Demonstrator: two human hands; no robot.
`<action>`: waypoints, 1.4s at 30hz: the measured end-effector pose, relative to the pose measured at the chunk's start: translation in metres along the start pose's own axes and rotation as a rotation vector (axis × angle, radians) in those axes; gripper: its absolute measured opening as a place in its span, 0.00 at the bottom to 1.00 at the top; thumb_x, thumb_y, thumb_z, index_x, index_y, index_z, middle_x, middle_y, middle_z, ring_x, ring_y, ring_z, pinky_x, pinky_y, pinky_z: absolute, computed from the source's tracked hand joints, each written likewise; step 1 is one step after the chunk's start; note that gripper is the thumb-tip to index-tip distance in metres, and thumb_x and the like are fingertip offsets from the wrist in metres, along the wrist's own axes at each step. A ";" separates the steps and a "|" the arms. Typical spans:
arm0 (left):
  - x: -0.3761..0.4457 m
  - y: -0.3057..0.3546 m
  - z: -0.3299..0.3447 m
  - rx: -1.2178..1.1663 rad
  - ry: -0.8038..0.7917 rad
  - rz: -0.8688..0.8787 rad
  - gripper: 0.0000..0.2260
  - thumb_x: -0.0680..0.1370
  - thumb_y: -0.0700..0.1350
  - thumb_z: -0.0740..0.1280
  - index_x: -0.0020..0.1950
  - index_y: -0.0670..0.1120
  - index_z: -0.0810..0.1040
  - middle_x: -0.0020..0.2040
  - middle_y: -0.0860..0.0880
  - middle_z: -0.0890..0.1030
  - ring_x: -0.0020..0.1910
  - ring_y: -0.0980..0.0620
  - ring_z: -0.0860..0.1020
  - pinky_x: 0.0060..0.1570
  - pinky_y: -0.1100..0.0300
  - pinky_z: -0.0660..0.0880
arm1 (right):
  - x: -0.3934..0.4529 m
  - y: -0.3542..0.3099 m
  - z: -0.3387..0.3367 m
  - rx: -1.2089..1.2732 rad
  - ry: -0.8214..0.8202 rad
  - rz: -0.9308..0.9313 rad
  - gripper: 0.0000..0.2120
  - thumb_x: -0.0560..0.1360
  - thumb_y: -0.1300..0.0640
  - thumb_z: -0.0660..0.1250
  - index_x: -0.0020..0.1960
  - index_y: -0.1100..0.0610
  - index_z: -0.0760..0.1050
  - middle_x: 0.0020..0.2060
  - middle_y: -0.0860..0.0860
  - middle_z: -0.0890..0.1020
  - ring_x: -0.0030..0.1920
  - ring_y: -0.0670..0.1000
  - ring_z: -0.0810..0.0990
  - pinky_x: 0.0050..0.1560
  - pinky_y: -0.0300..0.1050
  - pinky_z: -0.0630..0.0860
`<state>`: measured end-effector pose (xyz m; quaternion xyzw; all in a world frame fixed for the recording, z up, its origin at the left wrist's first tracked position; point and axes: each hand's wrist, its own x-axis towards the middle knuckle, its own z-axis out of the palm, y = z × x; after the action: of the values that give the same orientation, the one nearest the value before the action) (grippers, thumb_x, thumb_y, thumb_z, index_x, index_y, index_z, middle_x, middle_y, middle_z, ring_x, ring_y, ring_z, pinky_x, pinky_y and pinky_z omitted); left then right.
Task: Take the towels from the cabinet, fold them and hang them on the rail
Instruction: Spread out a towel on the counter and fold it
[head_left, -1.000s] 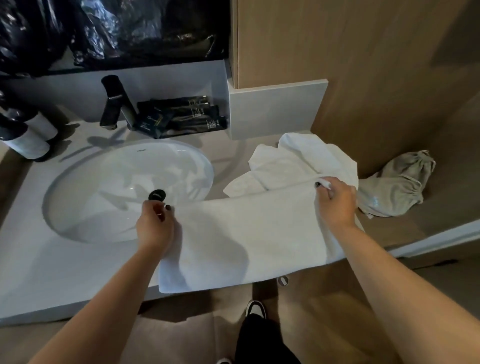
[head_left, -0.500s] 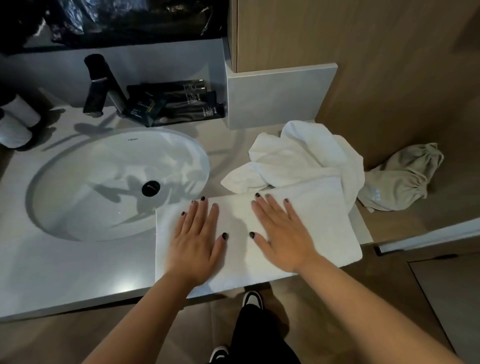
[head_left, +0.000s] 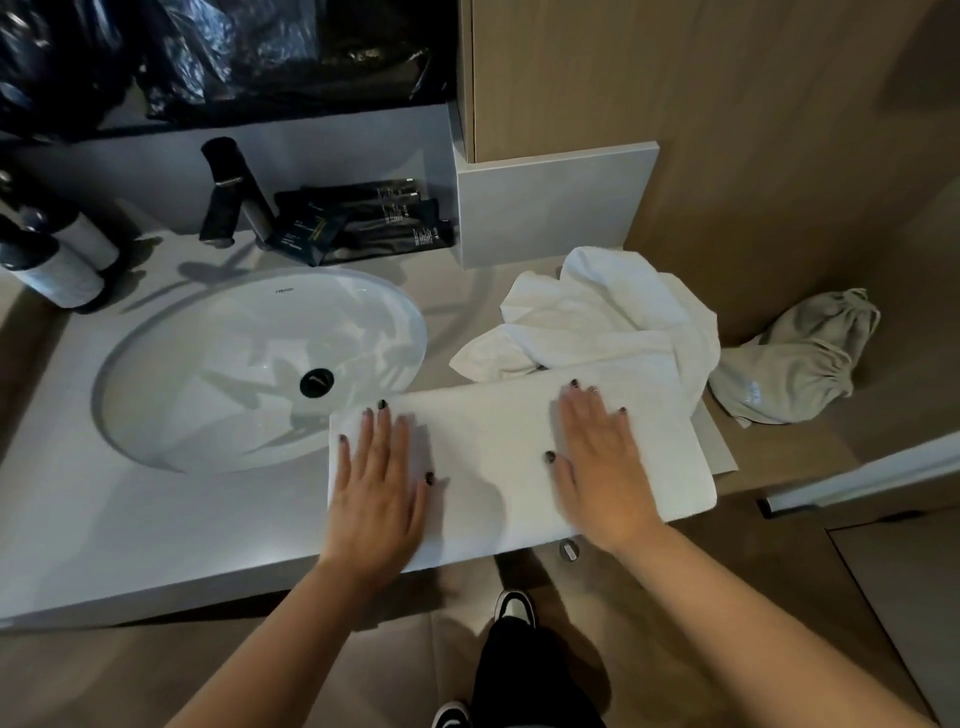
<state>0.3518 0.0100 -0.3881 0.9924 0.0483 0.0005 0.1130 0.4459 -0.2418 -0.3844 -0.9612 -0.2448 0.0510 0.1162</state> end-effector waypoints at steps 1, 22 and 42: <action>-0.005 0.012 0.002 -0.048 -0.003 0.086 0.31 0.83 0.57 0.47 0.80 0.42 0.47 0.81 0.44 0.45 0.80 0.47 0.42 0.77 0.51 0.39 | -0.005 -0.019 0.008 0.027 0.003 -0.112 0.30 0.80 0.49 0.46 0.80 0.60 0.52 0.79 0.56 0.53 0.79 0.56 0.48 0.78 0.59 0.50; -0.036 0.016 0.021 0.310 -0.094 0.345 0.47 0.62 0.43 0.79 0.76 0.42 0.60 0.74 0.36 0.67 0.71 0.30 0.66 0.59 0.27 0.68 | -0.039 0.001 0.006 -0.373 -0.066 -0.423 0.44 0.56 0.52 0.81 0.69 0.59 0.72 0.68 0.58 0.76 0.66 0.62 0.76 0.58 0.58 0.77; -0.001 -0.049 -0.203 -0.149 0.047 0.265 0.03 0.80 0.48 0.66 0.49 0.57 0.76 0.42 0.55 0.80 0.41 0.50 0.77 0.42 0.53 0.74 | -0.045 0.015 -0.198 -0.089 0.091 -0.036 0.04 0.82 0.54 0.59 0.52 0.50 0.72 0.47 0.48 0.79 0.47 0.54 0.77 0.45 0.54 0.75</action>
<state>0.3434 0.1026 -0.2011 0.9787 -0.0807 0.0420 0.1839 0.4442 -0.3153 -0.1945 -0.9622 -0.2587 -0.0059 0.0853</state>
